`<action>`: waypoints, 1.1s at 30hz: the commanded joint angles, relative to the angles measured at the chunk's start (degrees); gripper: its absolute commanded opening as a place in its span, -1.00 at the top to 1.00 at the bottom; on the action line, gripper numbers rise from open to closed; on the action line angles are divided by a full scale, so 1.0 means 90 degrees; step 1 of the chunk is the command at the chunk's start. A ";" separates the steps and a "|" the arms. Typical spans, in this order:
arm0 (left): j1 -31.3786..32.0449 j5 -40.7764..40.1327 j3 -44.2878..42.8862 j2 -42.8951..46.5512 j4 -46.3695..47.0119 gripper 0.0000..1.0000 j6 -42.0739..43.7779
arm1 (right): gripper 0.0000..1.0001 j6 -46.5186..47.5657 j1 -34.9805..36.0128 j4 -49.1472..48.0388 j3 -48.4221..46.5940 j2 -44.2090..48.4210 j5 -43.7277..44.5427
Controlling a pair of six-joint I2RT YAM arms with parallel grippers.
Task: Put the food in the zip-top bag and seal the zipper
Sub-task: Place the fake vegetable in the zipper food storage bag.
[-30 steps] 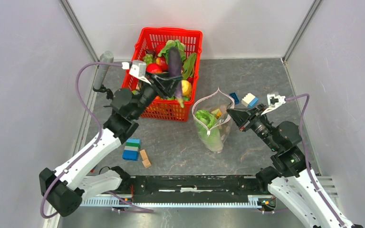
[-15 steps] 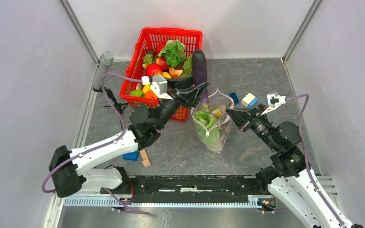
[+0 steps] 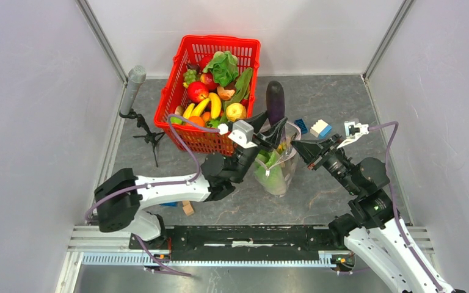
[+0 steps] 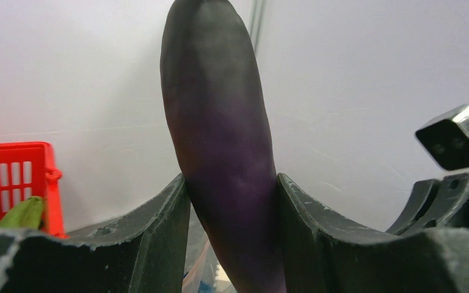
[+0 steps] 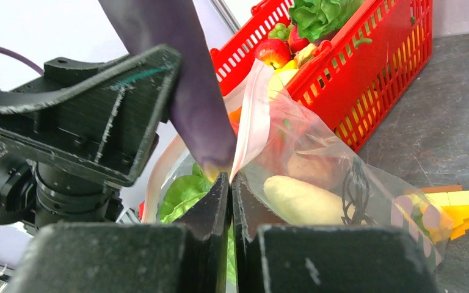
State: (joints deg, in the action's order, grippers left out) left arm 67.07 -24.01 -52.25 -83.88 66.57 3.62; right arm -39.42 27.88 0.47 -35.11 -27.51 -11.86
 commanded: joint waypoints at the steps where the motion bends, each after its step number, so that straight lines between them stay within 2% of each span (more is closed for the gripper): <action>1: 0.0267 -0.0893 -0.0020 -0.0329 0.1486 0.58 0.1467 | 0.87 -0.0037 0.0008 -0.0294 -0.0171 0.0094 -0.0098; 10: 0.0686 -0.1093 0.0226 -0.0568 0.1865 0.58 0.2151 | 0.86 -0.0131 0.0008 -0.0316 -0.0142 0.0223 -0.0017; 13: 0.0874 -0.1274 0.0477 -0.0576 0.2018 0.50 0.2248 | 0.85 -0.0150 0.0008 -0.0316 -0.0132 0.0203 0.0041; 17: 0.1028 -0.1361 0.0739 -0.0380 0.1788 0.29 0.2163 | 0.85 -0.0149 0.0007 -0.0326 -0.0127 0.0167 0.0076; 21: 0.1035 -0.1312 0.0723 -0.0033 0.1027 -0.15 0.1939 | 0.85 -0.0157 0.0008 -0.0335 -0.0093 0.0163 0.0107; 23: 0.1033 -0.1249 0.0693 0.0130 0.0666 -0.45 0.1792 | 0.85 -0.0169 0.0008 -0.0326 -0.0084 0.0168 0.0114; 27: 0.1033 -0.1092 0.0611 0.0511 -0.0053 -0.80 0.1525 | 0.85 -0.0171 0.0011 -0.0318 -0.0059 0.0203 0.0138; 33: 0.1034 -0.0991 0.0330 0.1060 -0.1253 -0.82 0.1373 | 0.85 -0.0190 0.0008 -0.0299 -0.0044 0.0243 0.0163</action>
State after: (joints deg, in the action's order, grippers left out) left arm 76.16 -33.89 -46.09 -77.97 62.54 18.28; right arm -40.73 27.88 0.47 -35.11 -26.06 -11.38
